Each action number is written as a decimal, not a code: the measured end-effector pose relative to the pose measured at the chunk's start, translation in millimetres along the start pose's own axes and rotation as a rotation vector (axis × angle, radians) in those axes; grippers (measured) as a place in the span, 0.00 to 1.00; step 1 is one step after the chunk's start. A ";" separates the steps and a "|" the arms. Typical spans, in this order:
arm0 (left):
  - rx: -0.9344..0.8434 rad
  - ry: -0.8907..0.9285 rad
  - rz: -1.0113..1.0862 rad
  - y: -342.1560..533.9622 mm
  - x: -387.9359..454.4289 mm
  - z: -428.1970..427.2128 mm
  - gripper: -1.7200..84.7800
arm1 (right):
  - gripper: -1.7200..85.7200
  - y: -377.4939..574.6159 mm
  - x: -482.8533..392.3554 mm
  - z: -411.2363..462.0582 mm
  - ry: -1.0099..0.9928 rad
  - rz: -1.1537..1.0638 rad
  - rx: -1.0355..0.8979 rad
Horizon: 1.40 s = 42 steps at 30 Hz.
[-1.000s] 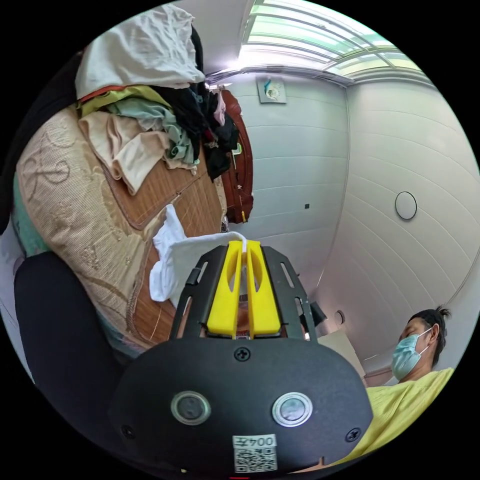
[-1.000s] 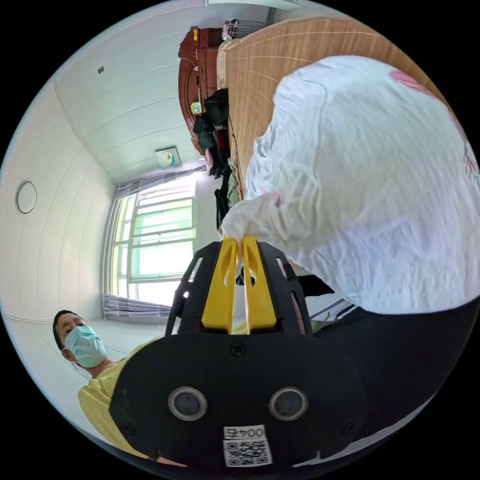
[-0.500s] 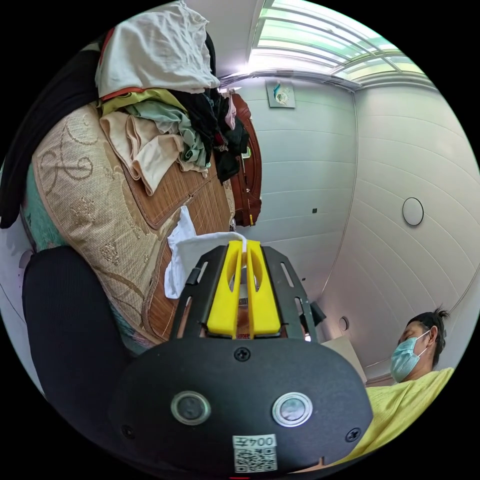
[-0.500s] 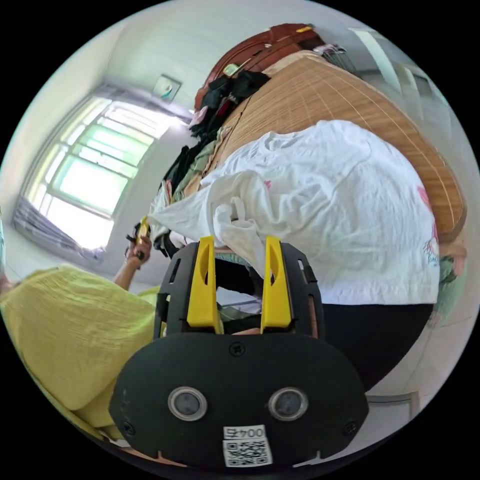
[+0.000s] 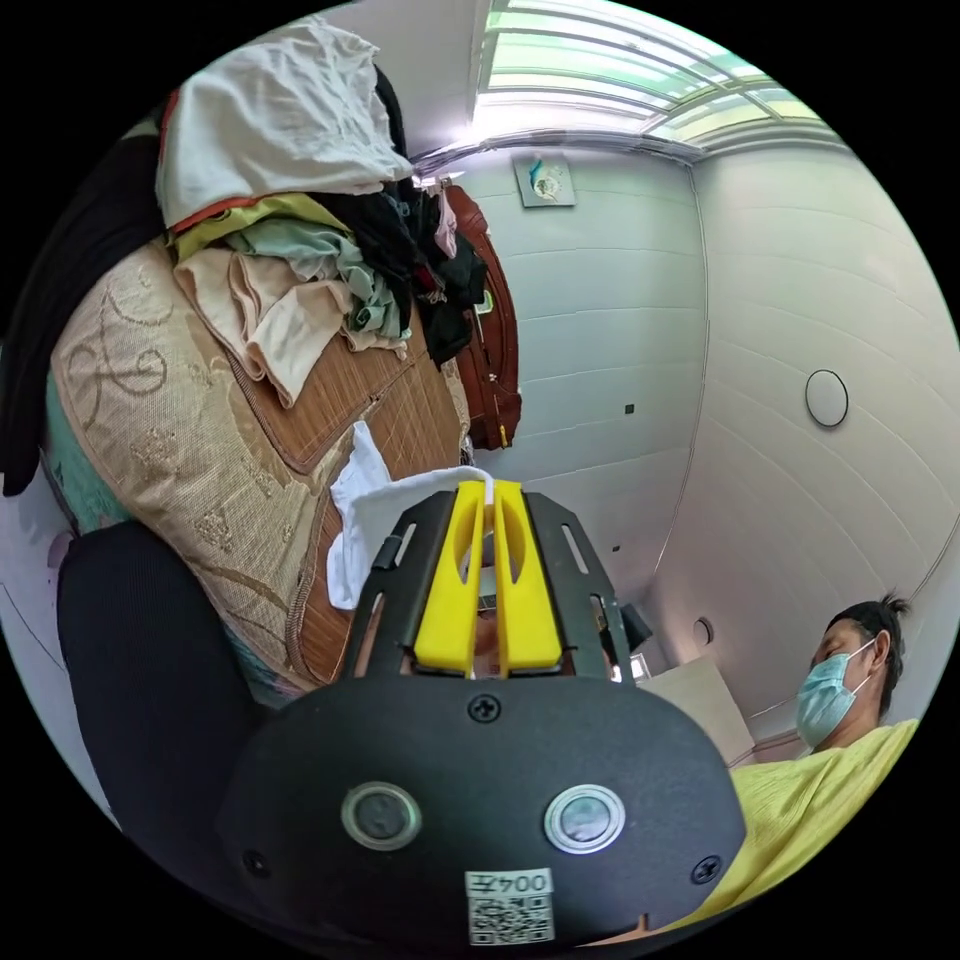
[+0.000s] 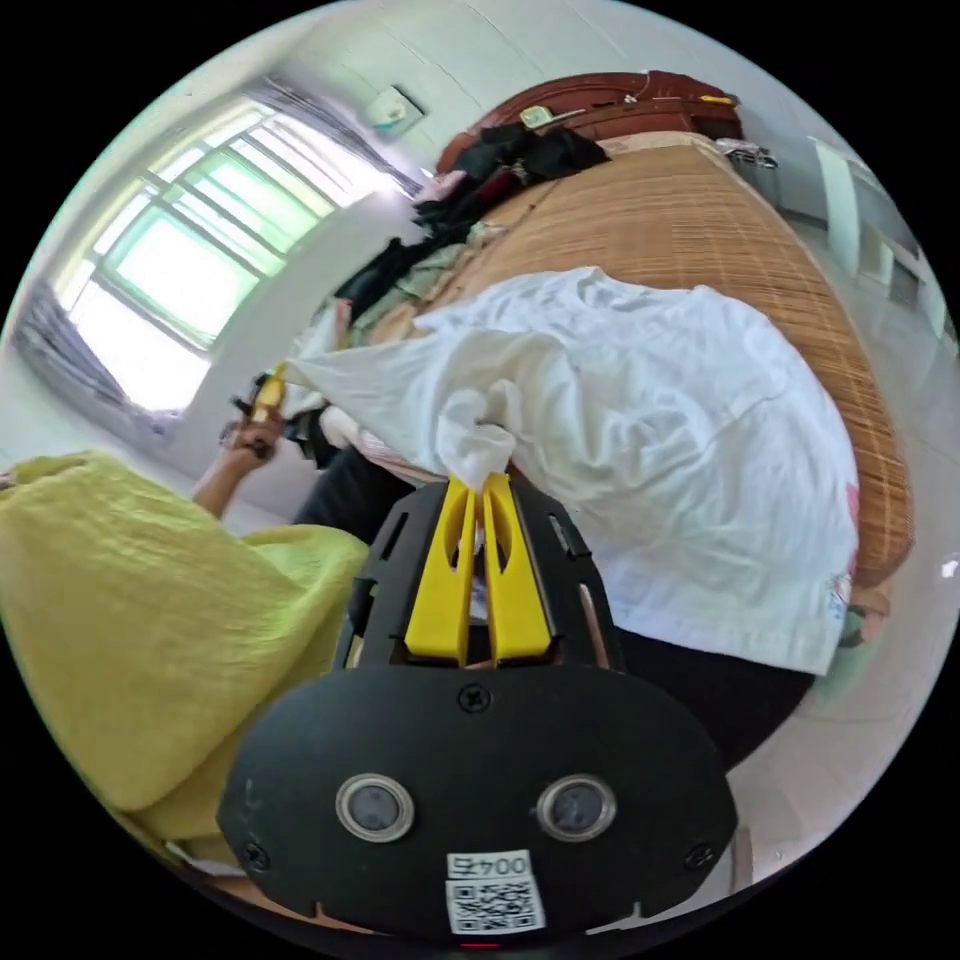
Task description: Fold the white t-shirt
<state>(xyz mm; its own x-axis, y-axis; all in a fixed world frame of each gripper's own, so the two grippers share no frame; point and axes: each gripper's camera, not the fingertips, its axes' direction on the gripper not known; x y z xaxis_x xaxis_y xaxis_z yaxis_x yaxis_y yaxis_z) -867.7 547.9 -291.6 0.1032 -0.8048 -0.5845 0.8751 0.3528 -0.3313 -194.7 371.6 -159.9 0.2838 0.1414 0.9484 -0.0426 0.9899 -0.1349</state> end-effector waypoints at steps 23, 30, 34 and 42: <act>0.232 0.641 0.799 16.5 419.9 -129.6 0.03 | 0.01 36.1 -185.0 -429.6 -0.410 -0.599 0.921; 0.276 0.547 0.845 33.6 444.4 -160.9 0.03 | 0.01 59.1 -219.4 -453.4 -0.275 -0.663 0.870; 0.272 0.484 0.801 21.4 441.9 -142.5 0.03 | 0.01 36.1 -223.3 -458.7 -0.239 -0.637 0.830; 0.029 0.199 0.502 -86.7 339.4 34.6 0.04 | 0.01 -109.7 -126.4 -397.3 -0.169 -0.332 0.660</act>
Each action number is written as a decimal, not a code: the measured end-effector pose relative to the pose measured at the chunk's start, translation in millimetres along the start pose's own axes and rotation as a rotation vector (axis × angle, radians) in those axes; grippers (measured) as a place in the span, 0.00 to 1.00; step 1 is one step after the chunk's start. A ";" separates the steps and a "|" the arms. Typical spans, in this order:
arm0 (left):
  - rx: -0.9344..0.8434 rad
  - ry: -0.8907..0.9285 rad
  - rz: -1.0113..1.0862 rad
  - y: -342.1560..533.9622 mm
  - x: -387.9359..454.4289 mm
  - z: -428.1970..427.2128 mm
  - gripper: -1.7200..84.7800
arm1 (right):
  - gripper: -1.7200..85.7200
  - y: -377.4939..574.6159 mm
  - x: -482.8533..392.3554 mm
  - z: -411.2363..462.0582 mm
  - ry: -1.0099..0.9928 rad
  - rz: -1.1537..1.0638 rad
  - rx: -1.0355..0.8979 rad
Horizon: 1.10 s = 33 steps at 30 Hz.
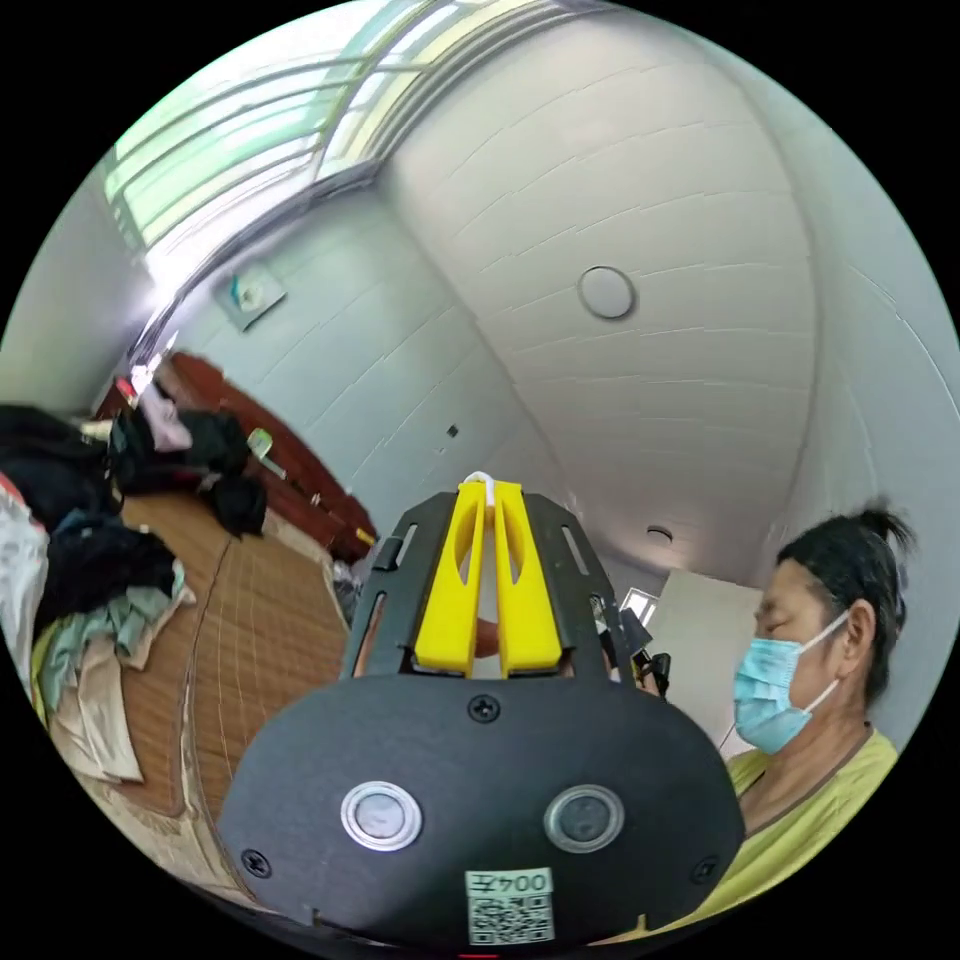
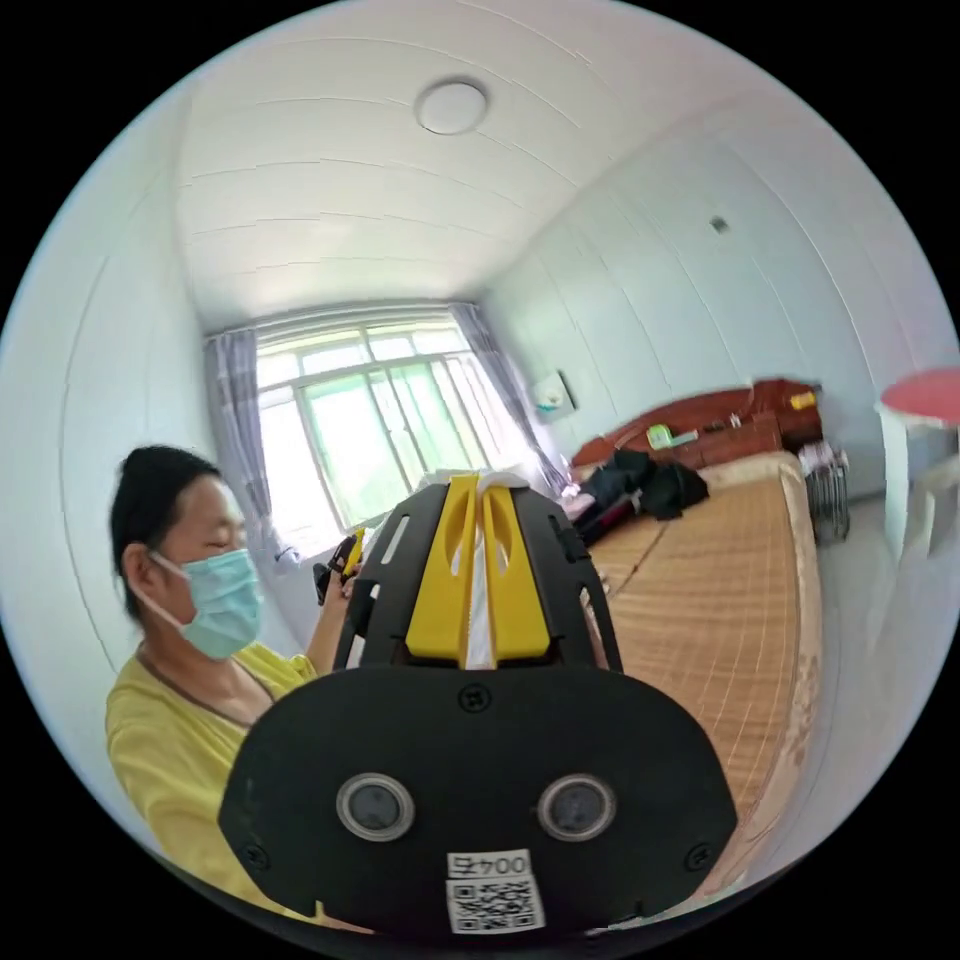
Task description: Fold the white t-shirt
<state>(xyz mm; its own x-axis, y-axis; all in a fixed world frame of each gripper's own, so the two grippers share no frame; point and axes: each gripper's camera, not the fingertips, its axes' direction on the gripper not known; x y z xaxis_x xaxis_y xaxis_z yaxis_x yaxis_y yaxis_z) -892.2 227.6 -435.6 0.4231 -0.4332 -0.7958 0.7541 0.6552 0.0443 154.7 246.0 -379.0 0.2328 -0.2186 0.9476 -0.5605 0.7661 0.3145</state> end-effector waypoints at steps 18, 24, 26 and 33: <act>0.005 -0.019 0.360 -248.2 -33.0 266.6 0.03 | 0.01 -312.0 172.0 207.7 0.065 0.031 -0.008; -0.220 0.036 0.143 -136.6 -189.4 241.1 0.03 | 0.01 -254.8 246.4 233.3 0.017 0.132 -0.309; -0.308 -0.005 0.017 -84.6 -254.9 230.9 0.03 | 0.01 -199.6 292.1 252.1 0.028 0.216 -0.460; -0.469 -0.214 -0.493 137.3 -479.5 175.1 0.03 | 0.01 -25.4 433.8 301.2 0.024 0.613 -0.620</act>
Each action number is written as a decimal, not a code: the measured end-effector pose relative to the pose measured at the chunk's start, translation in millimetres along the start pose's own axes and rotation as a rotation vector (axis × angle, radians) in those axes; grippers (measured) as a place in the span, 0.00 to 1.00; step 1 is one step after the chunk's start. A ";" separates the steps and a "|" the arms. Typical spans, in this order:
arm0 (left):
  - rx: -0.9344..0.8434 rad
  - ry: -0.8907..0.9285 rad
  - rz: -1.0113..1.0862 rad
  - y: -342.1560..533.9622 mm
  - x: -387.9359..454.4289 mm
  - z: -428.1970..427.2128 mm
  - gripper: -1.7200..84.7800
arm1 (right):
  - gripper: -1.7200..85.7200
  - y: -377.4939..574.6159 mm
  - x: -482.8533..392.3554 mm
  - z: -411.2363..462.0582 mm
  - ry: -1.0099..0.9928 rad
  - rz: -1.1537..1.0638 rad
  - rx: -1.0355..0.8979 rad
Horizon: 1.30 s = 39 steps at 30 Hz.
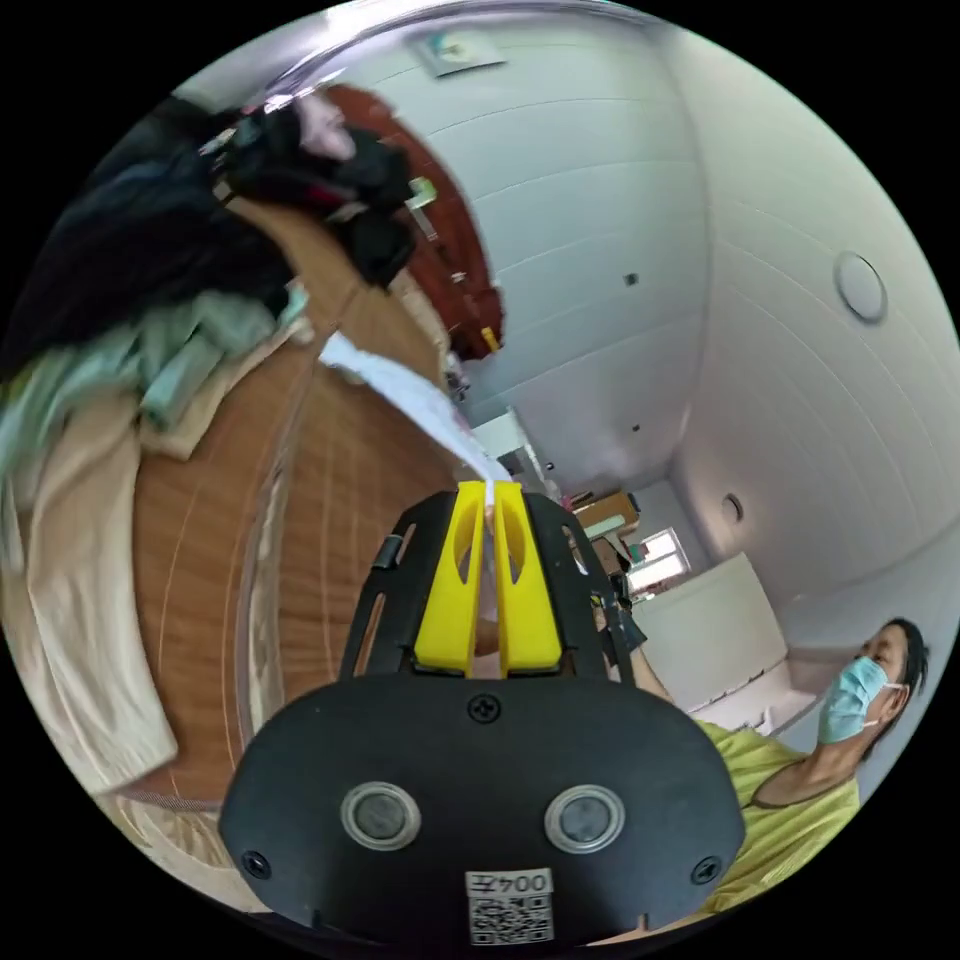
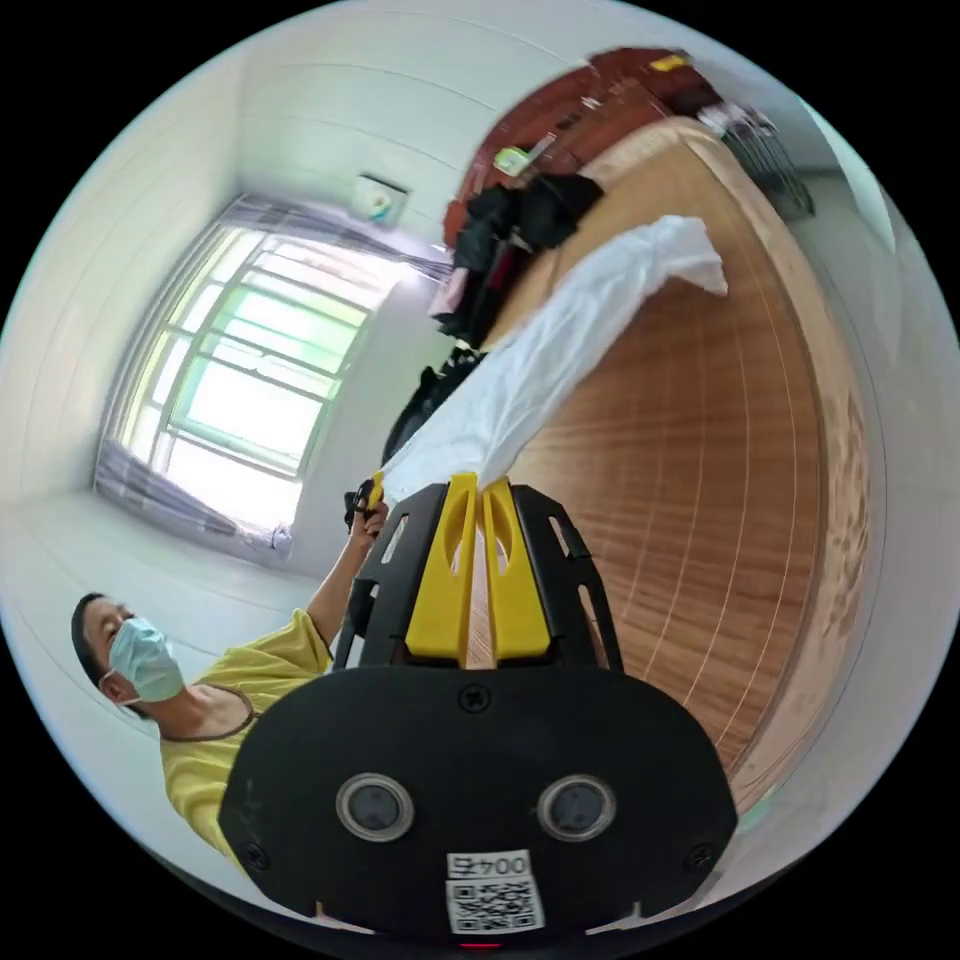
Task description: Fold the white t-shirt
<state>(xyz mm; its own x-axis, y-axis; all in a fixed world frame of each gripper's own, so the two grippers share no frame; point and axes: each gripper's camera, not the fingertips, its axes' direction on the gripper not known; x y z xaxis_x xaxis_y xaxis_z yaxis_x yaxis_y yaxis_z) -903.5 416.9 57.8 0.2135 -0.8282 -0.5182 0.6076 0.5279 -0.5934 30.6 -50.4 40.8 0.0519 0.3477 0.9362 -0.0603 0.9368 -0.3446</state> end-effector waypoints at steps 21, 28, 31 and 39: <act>-0.152 -0.370 -0.043 111.2 -38.8 -3.5 0.03 | 0.01 51.3 93.3 87.0 0.086 0.357 -0.023; -0.170 -0.377 0.003 152.5 -12.0 -44.9 0.03 | 0.01 73.5 55.7 90.0 0.087 0.325 -0.080; -0.177 -0.386 0.026 174.4 -3.1 -62.8 0.03 | 0.01 87.9 39.7 92.7 0.086 0.309 -0.109; -0.157 -0.381 0.020 217.3 3.7 -83.9 0.03 | 0.01 117.7 19.4 100.5 0.040 0.327 -0.112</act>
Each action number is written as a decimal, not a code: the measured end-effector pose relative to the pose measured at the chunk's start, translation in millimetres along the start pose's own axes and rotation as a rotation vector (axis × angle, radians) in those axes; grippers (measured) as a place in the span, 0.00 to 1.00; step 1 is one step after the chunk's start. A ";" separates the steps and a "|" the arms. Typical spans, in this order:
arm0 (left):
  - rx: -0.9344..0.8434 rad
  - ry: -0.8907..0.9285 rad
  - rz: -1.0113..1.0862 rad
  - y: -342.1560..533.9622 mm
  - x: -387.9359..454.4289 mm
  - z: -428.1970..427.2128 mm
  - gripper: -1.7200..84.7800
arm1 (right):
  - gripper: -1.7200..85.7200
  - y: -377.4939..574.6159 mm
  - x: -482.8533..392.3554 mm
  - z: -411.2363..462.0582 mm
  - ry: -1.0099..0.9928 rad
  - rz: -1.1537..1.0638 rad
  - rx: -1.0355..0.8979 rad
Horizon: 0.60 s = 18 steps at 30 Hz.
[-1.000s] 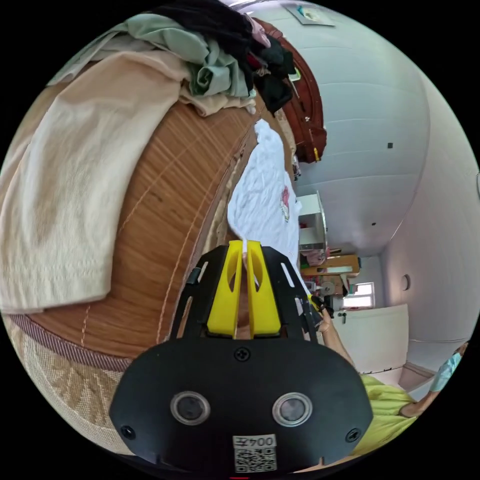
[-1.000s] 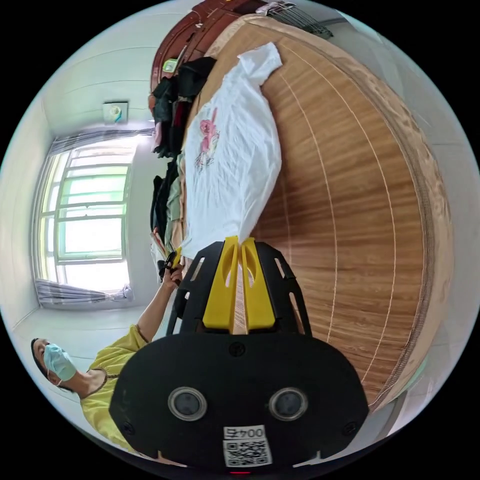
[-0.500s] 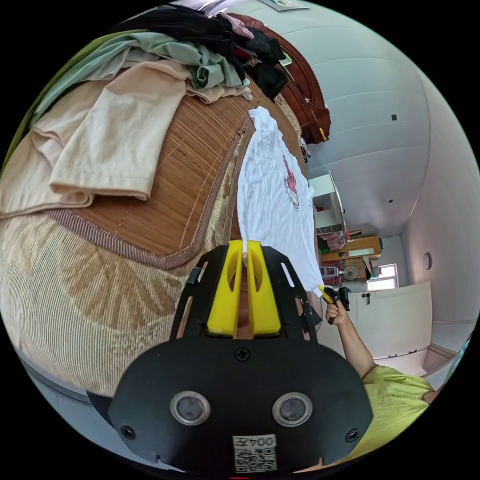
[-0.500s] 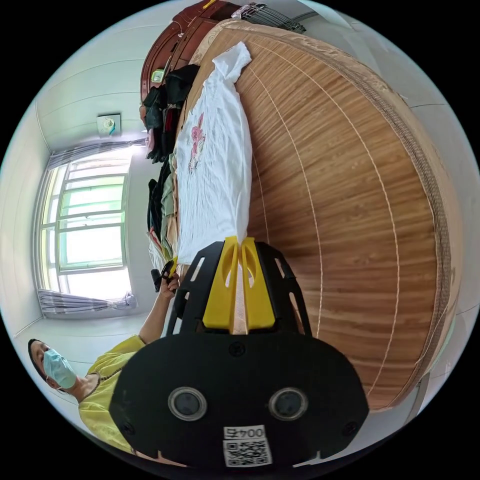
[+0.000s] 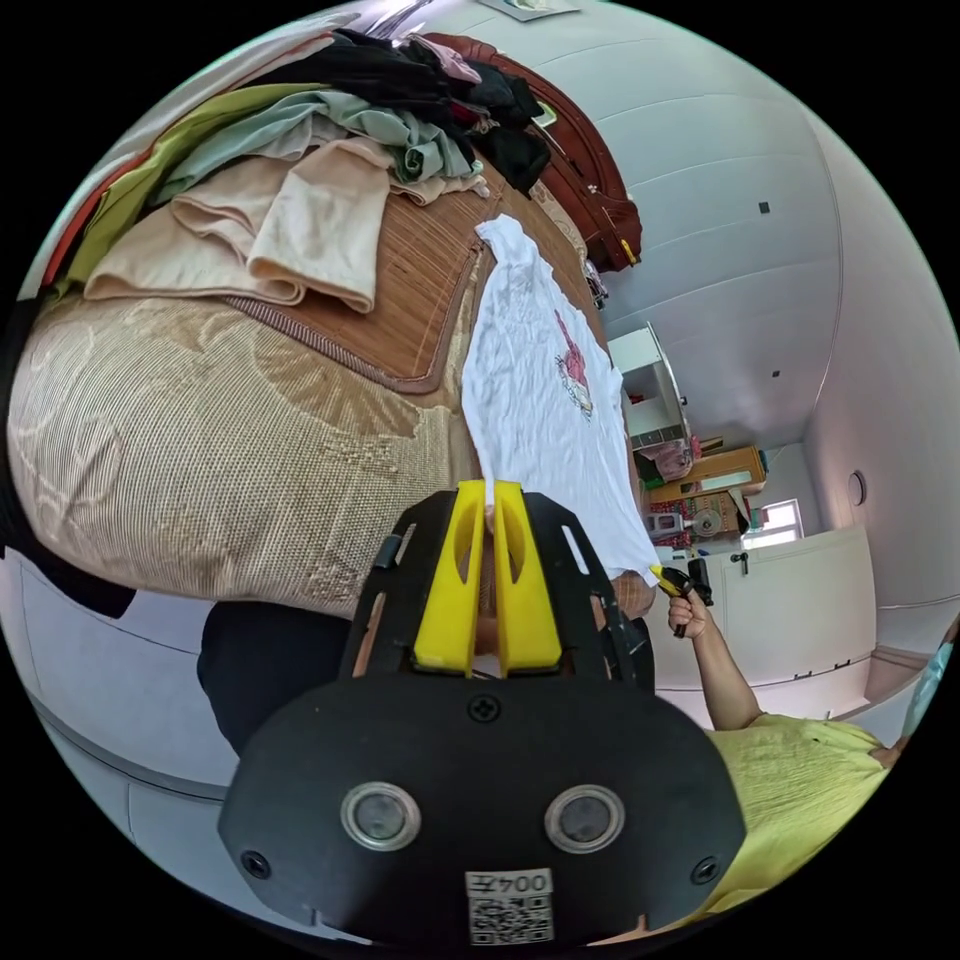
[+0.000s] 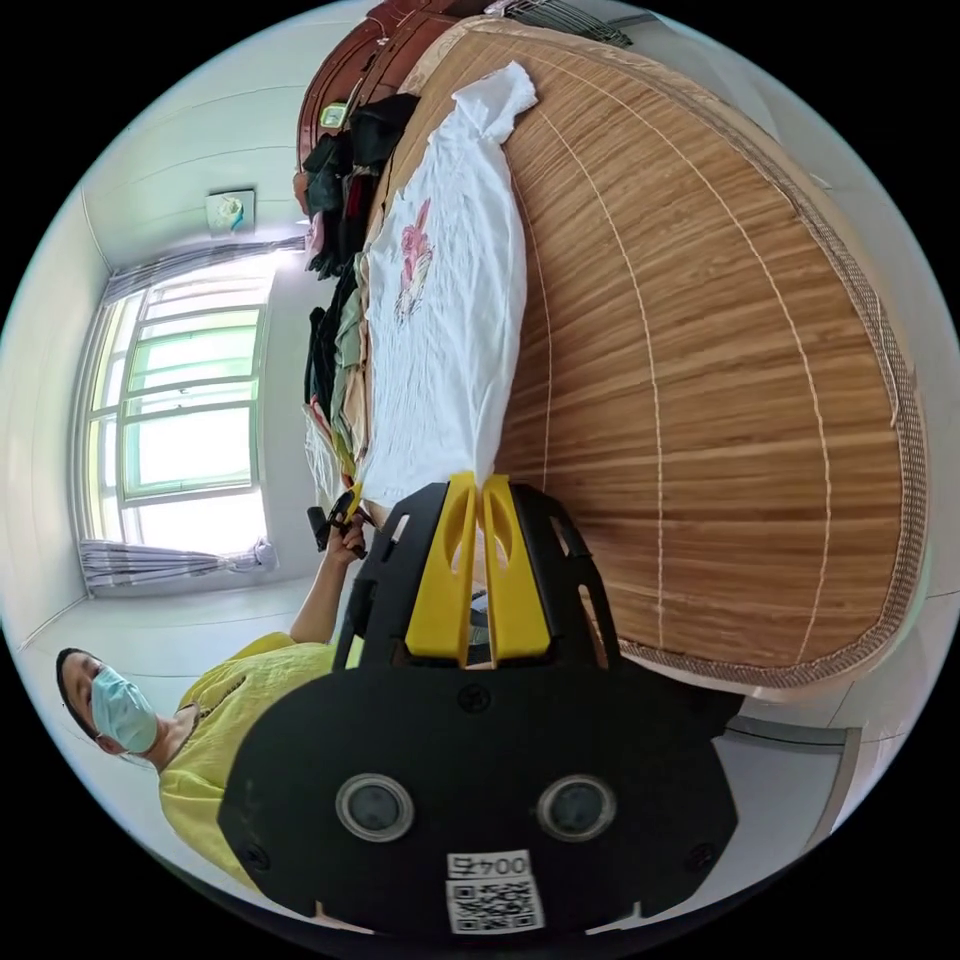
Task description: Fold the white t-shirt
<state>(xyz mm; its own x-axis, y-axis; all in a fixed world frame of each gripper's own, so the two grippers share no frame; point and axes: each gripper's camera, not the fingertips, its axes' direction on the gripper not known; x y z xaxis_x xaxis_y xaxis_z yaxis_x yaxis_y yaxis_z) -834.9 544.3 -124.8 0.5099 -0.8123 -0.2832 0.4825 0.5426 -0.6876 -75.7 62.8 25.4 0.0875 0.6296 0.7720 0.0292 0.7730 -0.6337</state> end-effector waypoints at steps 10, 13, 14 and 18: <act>-0.048 -0.073 0.045 2.4 45.9 -5.2 0.03 | 0.01 -3.3 -32.6 22.1 -0.245 0.130 -0.004; -0.032 -0.044 0.031 16.8 43.8 2.5 0.03 | 0.02 4.2 -26.2 45.1 -0.063 0.206 -0.012; -0.014 -0.044 0.037 25.3 47.0 4.6 0.03 | 0.03 10.0 -28.2 52.0 -0.046 0.198 0.030; 0.005 -0.153 0.146 55.5 77.1 9.6 0.03 | 0.06 34.1 -57.4 66.9 0.112 0.135 0.109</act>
<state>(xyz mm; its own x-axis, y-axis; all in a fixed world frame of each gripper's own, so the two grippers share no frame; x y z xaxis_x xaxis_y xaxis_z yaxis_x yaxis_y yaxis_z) -762.0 513.8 -178.3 0.6770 -0.6830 -0.2743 0.3988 0.6537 -0.6431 -146.4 58.2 -37.2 0.1939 0.7203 0.6660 -0.0980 0.6897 -0.7175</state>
